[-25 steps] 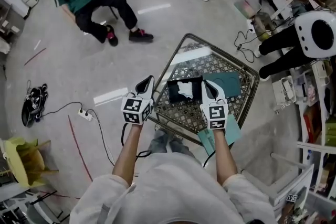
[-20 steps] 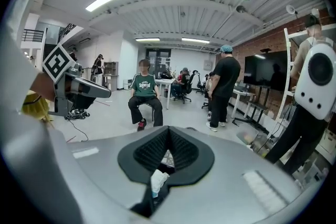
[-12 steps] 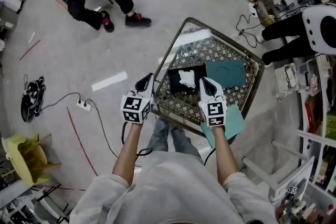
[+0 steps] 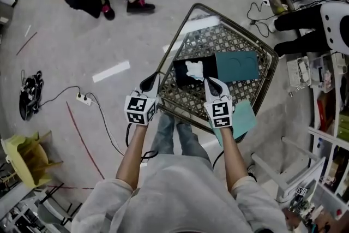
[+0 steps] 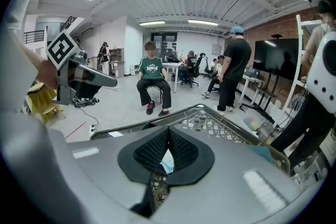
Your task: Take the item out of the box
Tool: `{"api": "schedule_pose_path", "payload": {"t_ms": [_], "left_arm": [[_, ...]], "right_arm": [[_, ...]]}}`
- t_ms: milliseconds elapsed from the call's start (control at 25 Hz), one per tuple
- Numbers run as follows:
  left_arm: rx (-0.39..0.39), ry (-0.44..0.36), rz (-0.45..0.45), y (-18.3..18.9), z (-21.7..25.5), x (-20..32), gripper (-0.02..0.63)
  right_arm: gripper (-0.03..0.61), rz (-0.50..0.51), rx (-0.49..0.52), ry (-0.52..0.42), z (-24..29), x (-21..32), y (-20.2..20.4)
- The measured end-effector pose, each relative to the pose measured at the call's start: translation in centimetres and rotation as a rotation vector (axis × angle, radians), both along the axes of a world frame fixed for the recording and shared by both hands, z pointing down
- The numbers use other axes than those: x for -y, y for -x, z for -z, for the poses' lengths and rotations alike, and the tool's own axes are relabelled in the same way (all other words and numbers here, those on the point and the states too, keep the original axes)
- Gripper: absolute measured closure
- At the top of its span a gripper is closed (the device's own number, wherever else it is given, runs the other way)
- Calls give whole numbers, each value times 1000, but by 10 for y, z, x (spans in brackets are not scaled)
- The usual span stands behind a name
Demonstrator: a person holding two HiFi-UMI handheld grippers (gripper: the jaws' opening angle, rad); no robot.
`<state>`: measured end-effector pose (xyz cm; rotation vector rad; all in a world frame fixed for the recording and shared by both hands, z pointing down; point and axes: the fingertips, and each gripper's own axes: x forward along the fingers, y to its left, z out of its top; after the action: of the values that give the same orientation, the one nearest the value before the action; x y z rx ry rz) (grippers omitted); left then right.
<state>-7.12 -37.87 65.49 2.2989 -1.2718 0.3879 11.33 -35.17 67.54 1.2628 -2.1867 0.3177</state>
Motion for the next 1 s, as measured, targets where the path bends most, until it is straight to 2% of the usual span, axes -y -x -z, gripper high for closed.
{"api": "schedule_pose_path", "payload": {"t_ms": [200, 680, 800, 880, 920, 1000], "left_arm": [[-4, 14, 4, -1, -9, -6, 609], [1, 31, 17, 7, -17, -13, 609], [0, 33, 20, 9, -18, -13, 609], [1, 35, 20, 11, -18, -14, 609], [1, 35, 20, 11, -18, -13, 609], [0, 35, 21, 11, -18, -12, 609]], "right_arm": [[577, 91, -110, 31, -23, -13, 4], [577, 440, -458, 3, -67, -25, 25], [577, 493, -497, 14, -77, -26, 28], [576, 507, -483, 31, -80, -25, 31], [569, 512, -469, 48, -83, -26, 33], [412, 520, -445, 92, -90, -28, 35]]}}
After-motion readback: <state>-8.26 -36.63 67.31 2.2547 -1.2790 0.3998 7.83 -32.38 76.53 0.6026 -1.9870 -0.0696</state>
